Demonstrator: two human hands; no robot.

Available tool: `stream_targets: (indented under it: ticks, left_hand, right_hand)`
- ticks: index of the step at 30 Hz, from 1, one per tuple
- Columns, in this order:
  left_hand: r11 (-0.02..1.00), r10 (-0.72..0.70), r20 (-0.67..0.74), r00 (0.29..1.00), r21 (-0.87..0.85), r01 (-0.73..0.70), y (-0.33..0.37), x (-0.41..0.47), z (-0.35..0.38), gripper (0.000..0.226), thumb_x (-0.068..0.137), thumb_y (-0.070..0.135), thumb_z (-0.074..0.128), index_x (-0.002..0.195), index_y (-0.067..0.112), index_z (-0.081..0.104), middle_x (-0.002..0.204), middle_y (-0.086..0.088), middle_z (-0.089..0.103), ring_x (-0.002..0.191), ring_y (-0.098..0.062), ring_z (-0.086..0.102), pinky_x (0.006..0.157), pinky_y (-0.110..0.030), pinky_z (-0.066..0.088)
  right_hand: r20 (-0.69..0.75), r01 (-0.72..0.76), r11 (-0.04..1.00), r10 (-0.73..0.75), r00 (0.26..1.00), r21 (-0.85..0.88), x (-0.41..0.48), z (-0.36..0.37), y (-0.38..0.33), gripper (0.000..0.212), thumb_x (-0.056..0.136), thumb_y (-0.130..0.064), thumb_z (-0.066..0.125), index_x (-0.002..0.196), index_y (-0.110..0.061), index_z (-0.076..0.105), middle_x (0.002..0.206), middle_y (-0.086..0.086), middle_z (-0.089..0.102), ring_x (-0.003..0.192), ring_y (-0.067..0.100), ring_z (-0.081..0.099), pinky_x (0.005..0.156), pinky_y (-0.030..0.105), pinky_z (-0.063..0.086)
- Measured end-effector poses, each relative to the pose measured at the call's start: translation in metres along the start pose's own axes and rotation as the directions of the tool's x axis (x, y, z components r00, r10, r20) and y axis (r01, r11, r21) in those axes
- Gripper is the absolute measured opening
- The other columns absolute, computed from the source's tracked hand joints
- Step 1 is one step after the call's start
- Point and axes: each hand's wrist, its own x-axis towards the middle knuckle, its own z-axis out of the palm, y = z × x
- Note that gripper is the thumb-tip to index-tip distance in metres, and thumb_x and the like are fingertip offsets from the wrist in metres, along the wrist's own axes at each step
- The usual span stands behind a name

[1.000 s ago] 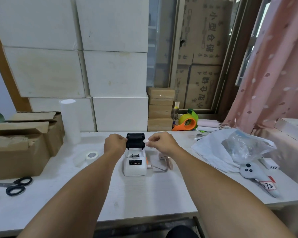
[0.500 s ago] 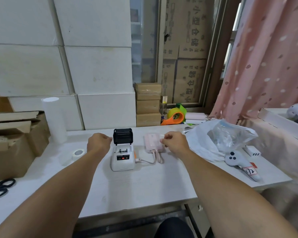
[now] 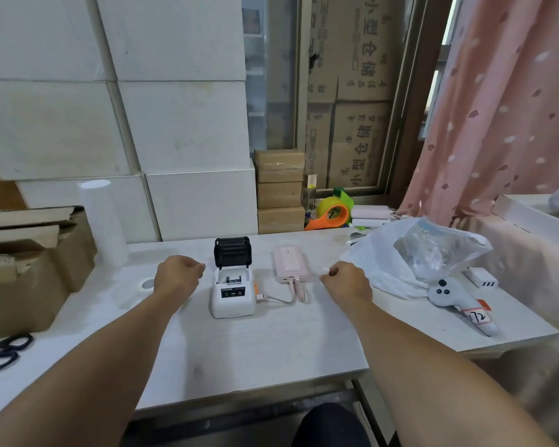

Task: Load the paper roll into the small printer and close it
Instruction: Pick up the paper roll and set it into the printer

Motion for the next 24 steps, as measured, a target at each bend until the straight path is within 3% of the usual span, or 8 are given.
stream_targets:
  ticks: [4, 7, 9, 15, 18, 21, 24]
  left_hand:
    - [0.999, 0.011, 0.024, 1.0, 0.051, -0.012, -0.001, 0.0, 0.002, 0.024, 0.091, 0.022, 0.065, 0.07, 0.013, 0.073, 0.077, -0.006, 0.075, 0.074, -0.032, 0.07, 0.078, -0.039, 0.06]
    - [0.972, 0.043, 0.023, 0.999, 0.232, -0.048, 0.001, -0.005, 0.003, 0.028, 0.085, 0.018, 0.058, 0.058, 0.017, 0.051, 0.06, -0.004, 0.053, 0.057, -0.028, 0.043, 0.058, -0.03, 0.038]
    - [0.945, 0.075, 0.014, 0.997, 0.317, -0.076, 0.004, -0.008, 0.002, 0.029, 0.082, 0.012, 0.054, 0.058, 0.017, 0.039, 0.058, -0.004, 0.041, 0.056, -0.025, 0.032, 0.056, -0.03, 0.027]
    - [0.844, 0.149, -0.003, 0.989, 0.521, -0.126, 0.003, -0.01, -0.018, 0.019, 0.08, 0.006, 0.05, 0.062, 0.012, 0.047, 0.067, -0.003, 0.052, 0.059, -0.026, 0.043, 0.056, -0.027, 0.034]
    - [0.771, 0.25, -0.035, 0.968, 0.611, -0.177, -0.005, -0.009, -0.035, 0.017, 0.087, 0.018, 0.057, 0.093, 0.01, 0.07, 0.101, -0.006, 0.065, 0.094, -0.03, 0.059, 0.073, -0.034, 0.046]
    - [0.684, 0.241, -0.001, 0.971, 0.71, -0.169, -0.014, -0.007, -0.051, 0.039, 0.089, 0.036, 0.06, 0.121, 0.013, 0.064, 0.123, -0.007, 0.06, 0.119, -0.028, 0.051, 0.09, -0.036, 0.044]
    - [0.687, 0.16, 0.006, 0.987, 0.718, -0.115, -0.026, -0.008, -0.062, 0.054, 0.085, 0.049, 0.062, 0.128, 0.017, 0.056, 0.129, -0.008, 0.055, 0.124, -0.029, 0.047, 0.093, -0.037, 0.04]
  right_hand:
    - [0.016, -0.013, 0.999, 0.013, 1.0, -0.037, -0.002, 0.002, -0.001, 0.017, 0.094, -0.026, 0.065, 0.108, -0.02, 0.071, 0.094, 0.001, 0.065, 0.086, 0.025, 0.059, 0.074, 0.03, 0.05]
    - [0.053, -0.031, 0.998, 0.033, 0.998, -0.054, -0.002, -0.004, -0.004, 0.023, 0.09, -0.031, 0.069, 0.11, -0.019, 0.069, 0.098, 0.001, 0.067, 0.09, 0.025, 0.061, 0.076, 0.031, 0.053]
    - [0.059, -0.031, 0.996, 0.036, 0.998, -0.082, -0.002, -0.01, -0.008, 0.034, 0.088, -0.042, 0.072, 0.112, -0.018, 0.065, 0.101, 0.001, 0.065, 0.092, 0.024, 0.061, 0.074, 0.032, 0.05]
    - [0.017, 0.038, 0.988, -0.036, 0.999, -0.152, 0.002, -0.033, -0.029, 0.053, 0.094, -0.062, 0.061, 0.124, -0.017, 0.061, 0.108, 0.003, 0.067, 0.093, 0.022, 0.06, 0.073, 0.032, 0.049]
    - [-0.004, 0.118, 0.983, -0.119, 0.993, -0.142, -0.002, -0.037, -0.046, 0.063, 0.095, -0.065, 0.059, 0.14, -0.02, 0.058, 0.13, 0.004, 0.069, 0.093, 0.021, 0.061, 0.077, 0.033, 0.05]
    - [0.001, 0.225, 0.96, -0.228, 0.974, -0.164, -0.011, -0.034, -0.065, 0.072, 0.095, -0.066, 0.061, 0.152, -0.023, 0.052, 0.149, 0.004, 0.06, 0.129, 0.027, 0.059, 0.097, 0.041, 0.054]
    - [0.001, 0.348, 0.916, -0.355, 0.935, -0.199, -0.019, -0.027, -0.084, 0.068, 0.096, -0.064, 0.059, 0.148, -0.02, 0.054, 0.149, 0.004, 0.06, 0.135, 0.028, 0.053, 0.102, 0.043, 0.049]
